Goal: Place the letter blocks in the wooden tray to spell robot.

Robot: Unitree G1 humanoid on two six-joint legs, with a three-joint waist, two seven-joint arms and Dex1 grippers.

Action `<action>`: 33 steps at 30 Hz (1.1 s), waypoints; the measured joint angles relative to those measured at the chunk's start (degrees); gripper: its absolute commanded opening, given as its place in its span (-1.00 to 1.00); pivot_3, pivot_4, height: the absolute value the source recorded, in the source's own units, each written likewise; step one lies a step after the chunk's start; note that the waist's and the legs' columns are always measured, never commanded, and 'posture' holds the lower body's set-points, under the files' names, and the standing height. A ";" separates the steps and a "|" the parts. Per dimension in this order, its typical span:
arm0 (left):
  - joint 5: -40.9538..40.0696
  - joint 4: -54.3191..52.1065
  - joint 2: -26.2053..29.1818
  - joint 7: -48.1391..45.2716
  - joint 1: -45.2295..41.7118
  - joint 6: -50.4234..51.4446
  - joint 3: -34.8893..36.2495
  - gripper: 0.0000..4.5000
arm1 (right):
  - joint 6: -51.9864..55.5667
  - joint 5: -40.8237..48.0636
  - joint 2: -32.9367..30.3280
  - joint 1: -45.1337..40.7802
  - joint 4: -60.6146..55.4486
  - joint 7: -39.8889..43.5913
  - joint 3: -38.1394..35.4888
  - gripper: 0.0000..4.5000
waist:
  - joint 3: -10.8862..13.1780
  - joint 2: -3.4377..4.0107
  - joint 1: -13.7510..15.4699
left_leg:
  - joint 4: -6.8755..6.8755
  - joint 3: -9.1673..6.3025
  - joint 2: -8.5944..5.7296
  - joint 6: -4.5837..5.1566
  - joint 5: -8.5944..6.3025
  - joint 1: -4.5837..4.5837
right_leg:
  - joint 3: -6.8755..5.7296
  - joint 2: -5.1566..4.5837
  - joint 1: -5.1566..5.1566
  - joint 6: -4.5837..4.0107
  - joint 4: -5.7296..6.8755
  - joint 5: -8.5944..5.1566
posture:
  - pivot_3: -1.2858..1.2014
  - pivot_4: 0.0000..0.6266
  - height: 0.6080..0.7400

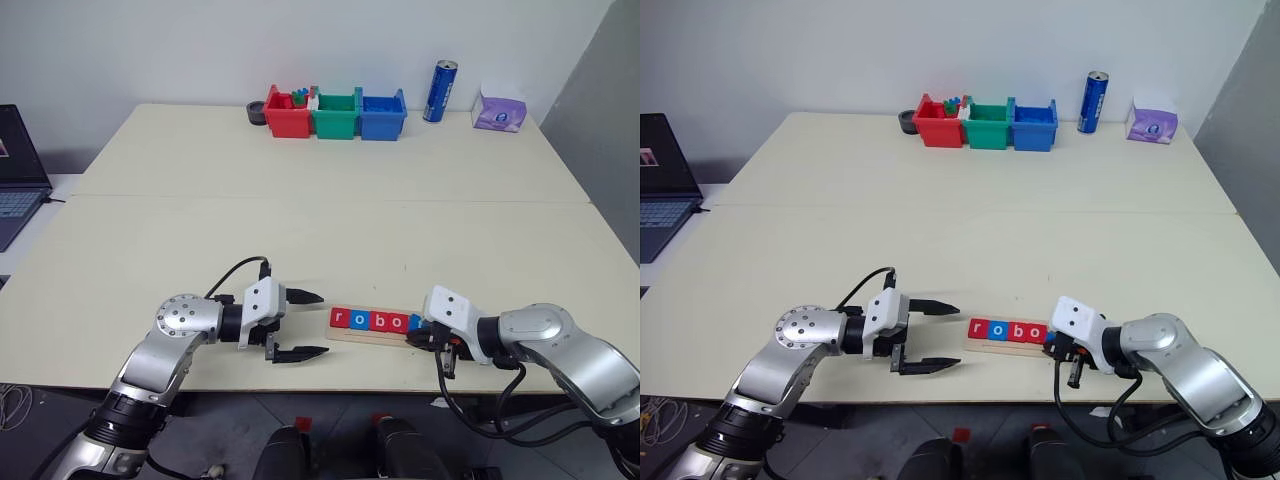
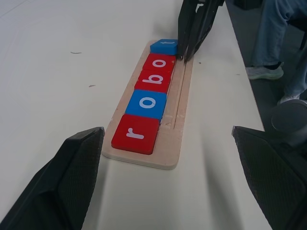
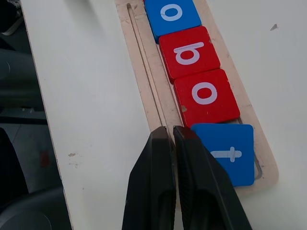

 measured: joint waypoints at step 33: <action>-0.71 -1.86 3.73 2.59 2.58 3.95 3.53 1.00 | -5.64 6.00 -6.15 9.23 -2.01 3.01 -14.08 -0.17 | 0.10 -0.16 0.01 | -0.02 -0.01 0.02 0.00 0.00 -0.02 | 0.00 -0.01 0.00 0.00 -0.02 0.00 | 0.03 -0.52 1.00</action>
